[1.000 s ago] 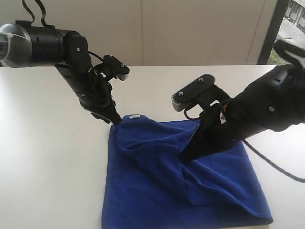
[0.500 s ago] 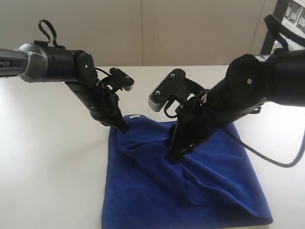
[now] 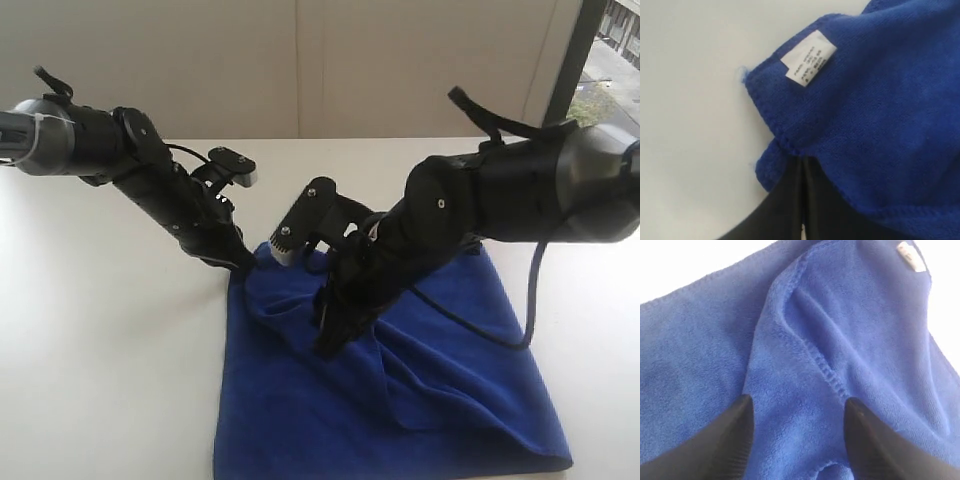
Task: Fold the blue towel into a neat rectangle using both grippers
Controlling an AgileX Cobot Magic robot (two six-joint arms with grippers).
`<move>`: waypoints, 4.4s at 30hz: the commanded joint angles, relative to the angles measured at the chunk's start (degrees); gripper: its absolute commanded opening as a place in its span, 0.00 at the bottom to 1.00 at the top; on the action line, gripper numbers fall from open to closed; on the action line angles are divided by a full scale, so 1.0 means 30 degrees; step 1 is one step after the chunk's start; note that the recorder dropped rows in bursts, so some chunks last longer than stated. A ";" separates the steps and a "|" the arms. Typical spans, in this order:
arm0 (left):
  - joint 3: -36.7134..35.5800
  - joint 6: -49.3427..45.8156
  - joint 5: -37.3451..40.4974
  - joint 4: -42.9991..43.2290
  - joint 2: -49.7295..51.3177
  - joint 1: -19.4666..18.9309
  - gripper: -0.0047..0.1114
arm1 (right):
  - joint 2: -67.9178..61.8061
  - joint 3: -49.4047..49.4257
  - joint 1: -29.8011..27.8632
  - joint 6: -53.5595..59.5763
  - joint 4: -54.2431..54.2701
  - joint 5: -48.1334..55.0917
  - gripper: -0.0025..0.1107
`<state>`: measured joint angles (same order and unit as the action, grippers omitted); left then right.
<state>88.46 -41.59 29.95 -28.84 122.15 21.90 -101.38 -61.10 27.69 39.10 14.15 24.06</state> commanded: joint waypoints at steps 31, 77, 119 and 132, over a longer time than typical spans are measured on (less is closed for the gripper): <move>0.0046 -0.0441 0.0025 -0.0100 0.0253 -0.0012 0.04 | -0.4686 -0.6264 -0.5612 0.4417 0.4569 0.9449 0.43; 0.0046 -0.0685 -0.0927 0.0436 0.1039 -0.0012 0.04 | -0.3965 -0.6264 -0.5578 0.5993 0.6938 1.1218 0.07; 0.0046 -0.0685 -0.1082 0.0480 0.1069 -0.0012 0.04 | -0.3246 -0.6264 0.1927 0.5960 0.6552 1.3148 0.02; 0.0046 -0.0632 -0.1020 0.0480 0.1069 -0.0012 0.04 | -0.4331 -0.6264 0.3585 0.6039 0.6921 1.1323 0.02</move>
<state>89.10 -43.61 25.46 -27.89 124.33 21.90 -114.47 -79.50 37.62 57.02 34.25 58.81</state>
